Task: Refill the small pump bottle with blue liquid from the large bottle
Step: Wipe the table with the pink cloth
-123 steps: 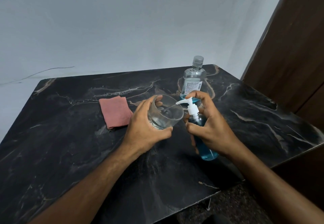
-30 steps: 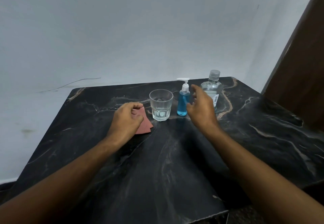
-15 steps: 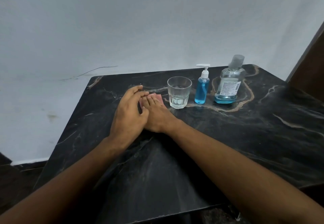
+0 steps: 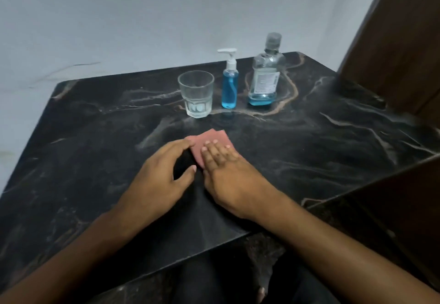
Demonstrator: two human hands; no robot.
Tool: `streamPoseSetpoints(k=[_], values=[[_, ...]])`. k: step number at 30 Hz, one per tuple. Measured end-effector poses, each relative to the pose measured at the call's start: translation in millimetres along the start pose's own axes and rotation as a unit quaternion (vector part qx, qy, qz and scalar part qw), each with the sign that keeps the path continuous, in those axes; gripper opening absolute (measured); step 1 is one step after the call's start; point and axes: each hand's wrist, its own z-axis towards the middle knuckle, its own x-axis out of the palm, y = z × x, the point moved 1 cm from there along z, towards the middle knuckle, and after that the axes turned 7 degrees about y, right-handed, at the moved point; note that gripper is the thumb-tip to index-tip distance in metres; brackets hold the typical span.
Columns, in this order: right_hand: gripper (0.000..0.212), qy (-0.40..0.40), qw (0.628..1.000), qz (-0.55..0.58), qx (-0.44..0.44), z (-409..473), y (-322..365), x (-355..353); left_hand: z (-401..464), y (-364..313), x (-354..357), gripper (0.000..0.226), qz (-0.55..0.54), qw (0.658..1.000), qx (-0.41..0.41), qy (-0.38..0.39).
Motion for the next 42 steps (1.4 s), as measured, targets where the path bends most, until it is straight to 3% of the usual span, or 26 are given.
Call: streamPoseSetpoints(k=[7, 10, 14, 17, 19, 21, 26, 29, 32, 37, 39, 42], values=[[0.058, 0.012, 0.975, 0.030, 0.218, -65.1, -133.6, 1.3, 5.9, -20.8, 27.7, 0.058, 0.012, 0.999, -0.012, 0.047], [0.058, 0.012, 0.966, 0.058, 0.251, -56.9, -153.0, -4.4, 7.7, -15.4, 24.8, 0.062, 0.016, 0.998, -0.036, 0.054], [0.060, 0.032, 0.976, 0.146, 0.160, -21.2, -93.5, -15.3, 4.4, -19.6, 23.5, 0.074, -0.017, 0.998, -0.053, 0.040], [0.061, -0.020, 0.984, 0.168, -0.052, -15.0, -14.7, 0.0, 7.2, -24.6, 21.2, 0.075, -0.039, 0.998, -0.055, 0.013], [0.061, -0.031, 0.981, 0.141, -0.132, -11.7, 3.6, 9.4, 11.2, -24.8, 18.6, 0.074, -0.040, 0.997, -0.062, 0.007], [0.068, -0.030, 0.985, 0.130, -0.105, 1.1, -16.8, 8.0, 13.6, -24.1, 17.4, 0.075, -0.028, 0.998, -0.061, 0.011], [0.062, -0.026, 0.988, 0.090, 0.125, -10.3, -117.3, 0.8, 10.5, -12.9, 18.0, 0.073, -0.021, 0.998, -0.060, 0.028], [0.059, 0.003, 0.975, 0.050, 0.215, -38.4, -148.7, -2.0, 14.8, -13.9, 19.5, 0.071, -0.004, 0.999, -0.046, 0.023], [0.060, 0.021, 0.979, 0.069, 0.192, -41.6, -120.0, -10.0, 19.5, -20.1, 25.2, 0.071, 0.007, 0.999, -0.031, 0.021], [0.062, -0.017, 0.996, 0.086, 0.015, -51.1, -21.5, 4.1, 19.0, -34.0, 35.1, 0.070, -0.015, 1.000, -0.003, 0.014], [0.059, -0.014, 0.995, 0.101, 0.005, -58.8, -29.2, 8.7, 17.8, -36.8, 41.0, 0.072, -0.014, 0.999, 0.009, 0.028], [0.057, -0.015, 0.991, 0.113, 0.063, -72.1, -80.8, 6.0, 12.5, -30.9, 44.2, 0.075, -0.021, 0.999, -0.011, 0.036]])
